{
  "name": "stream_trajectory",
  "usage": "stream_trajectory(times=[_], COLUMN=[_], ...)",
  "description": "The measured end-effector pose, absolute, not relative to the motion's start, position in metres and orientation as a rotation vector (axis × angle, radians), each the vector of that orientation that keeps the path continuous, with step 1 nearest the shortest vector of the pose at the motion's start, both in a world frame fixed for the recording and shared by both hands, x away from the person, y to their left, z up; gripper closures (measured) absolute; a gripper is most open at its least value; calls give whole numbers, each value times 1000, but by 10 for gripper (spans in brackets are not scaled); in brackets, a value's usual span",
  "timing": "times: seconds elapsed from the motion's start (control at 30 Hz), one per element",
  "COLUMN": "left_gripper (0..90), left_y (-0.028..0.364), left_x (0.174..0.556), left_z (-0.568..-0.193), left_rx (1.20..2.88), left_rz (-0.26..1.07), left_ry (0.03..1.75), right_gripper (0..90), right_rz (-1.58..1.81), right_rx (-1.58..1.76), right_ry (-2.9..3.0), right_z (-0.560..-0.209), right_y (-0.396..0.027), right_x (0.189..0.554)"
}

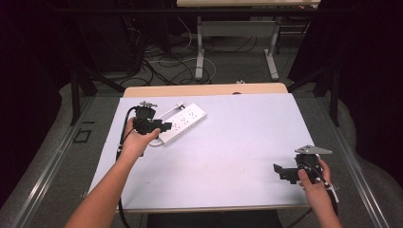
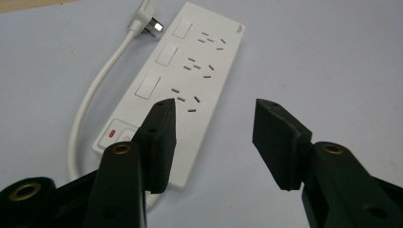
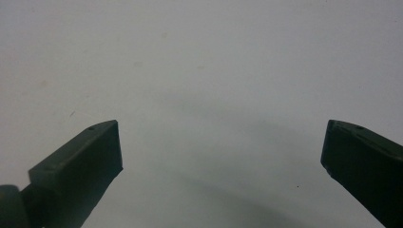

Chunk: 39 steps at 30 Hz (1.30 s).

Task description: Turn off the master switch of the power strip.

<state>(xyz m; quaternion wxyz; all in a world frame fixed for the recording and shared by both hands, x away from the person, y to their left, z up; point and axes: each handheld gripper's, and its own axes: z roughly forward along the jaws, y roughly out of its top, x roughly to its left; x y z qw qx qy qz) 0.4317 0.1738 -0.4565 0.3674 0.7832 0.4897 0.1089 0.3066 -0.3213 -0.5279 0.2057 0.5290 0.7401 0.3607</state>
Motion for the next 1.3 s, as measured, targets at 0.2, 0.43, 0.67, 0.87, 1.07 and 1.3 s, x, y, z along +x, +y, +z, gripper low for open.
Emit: stream_trajectory(times=[0.2,0.43,0.67,0.87,1.07,1.3], left_gripper=[354,285,257,130,4,4], left_y=[170,172,182,190,195,203], left_x=[421,405,386,371,356,339], left_z=[-452,-445,-442,-443,-447,-454], left_rx=[1976,1984,1939,1930,1882,1844], left_rz=[288,341,335,331,300,309], left_ry=[1203,1127,1149,1144,1160,1137], right_gripper=[0,0,0,0,0,0], right_rz=[1005,1005,1005,1004,1007,1014], right_rx=[1469,1465,1467,1465,1465,1472], right_ry=[2064,2063,2062,2063,2059,2051], right_z=[-528,-527,-527,-527,-526,-526], right_y=[-322,-322,-322,-322,-322,-322], right_x=[306,306,306,306,305,305])
